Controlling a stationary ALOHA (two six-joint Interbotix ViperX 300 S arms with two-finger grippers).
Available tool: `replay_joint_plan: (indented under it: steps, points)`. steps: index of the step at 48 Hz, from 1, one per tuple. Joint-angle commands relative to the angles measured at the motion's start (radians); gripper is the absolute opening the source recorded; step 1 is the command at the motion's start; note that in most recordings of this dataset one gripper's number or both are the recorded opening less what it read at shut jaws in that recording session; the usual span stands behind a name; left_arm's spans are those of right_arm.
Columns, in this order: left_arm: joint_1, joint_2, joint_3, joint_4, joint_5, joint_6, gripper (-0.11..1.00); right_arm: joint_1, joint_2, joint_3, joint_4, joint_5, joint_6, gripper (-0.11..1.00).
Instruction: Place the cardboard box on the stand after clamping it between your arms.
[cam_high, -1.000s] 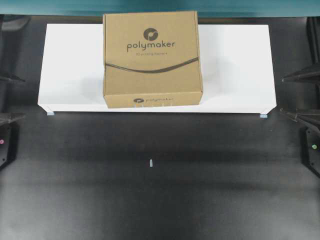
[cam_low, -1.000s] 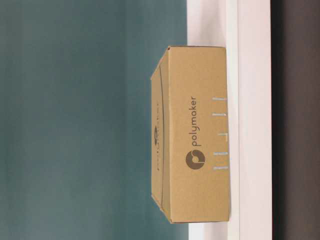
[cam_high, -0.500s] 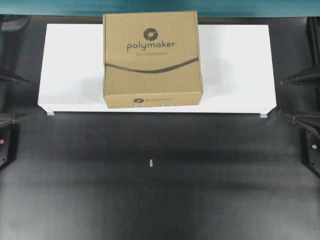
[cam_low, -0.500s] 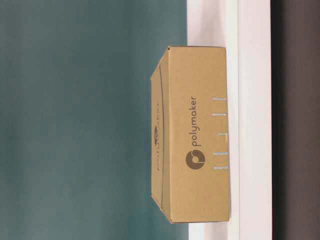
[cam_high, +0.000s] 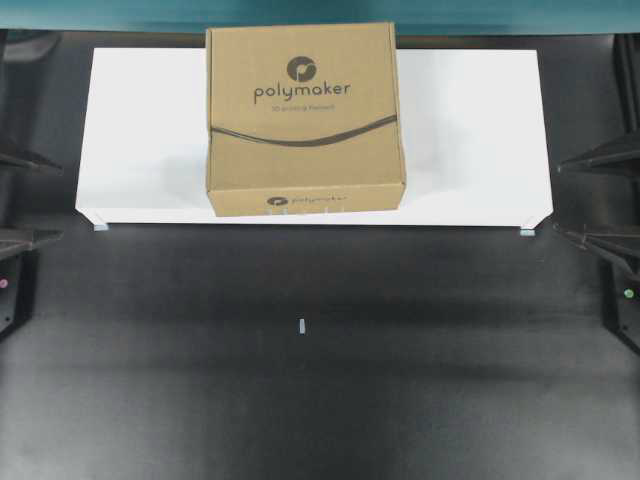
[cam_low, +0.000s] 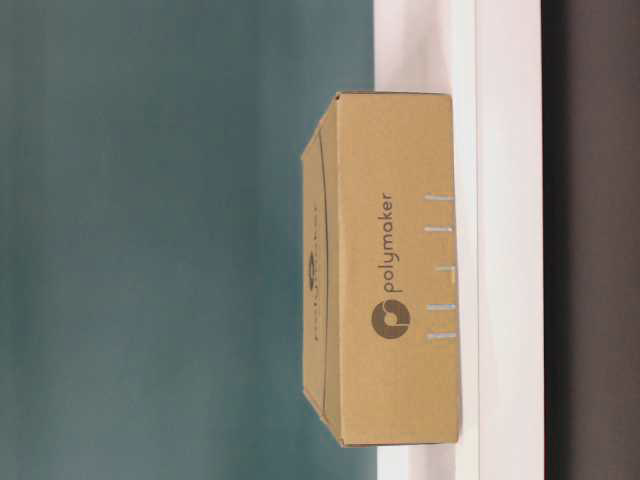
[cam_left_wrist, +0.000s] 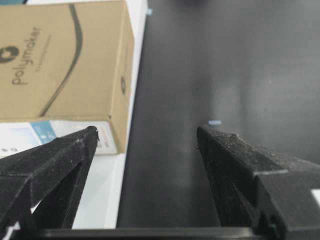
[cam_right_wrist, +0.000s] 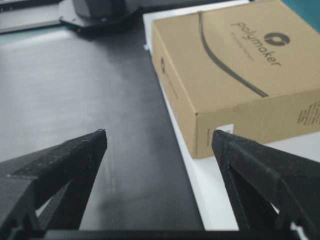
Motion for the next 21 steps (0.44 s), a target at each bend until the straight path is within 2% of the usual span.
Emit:
replay_joint_plan:
  steps: [1, 21]
  points:
    - [-0.002, 0.008, -0.006, 0.002, -0.012, -0.002, 0.78, 0.000, 0.005, 0.002, 0.002, -0.009, 0.008, 0.82]
    - [-0.003, 0.005, -0.005, 0.002, -0.015, -0.006, 0.78, 0.000, -0.005, 0.003, 0.002, -0.009, 0.009, 0.82]
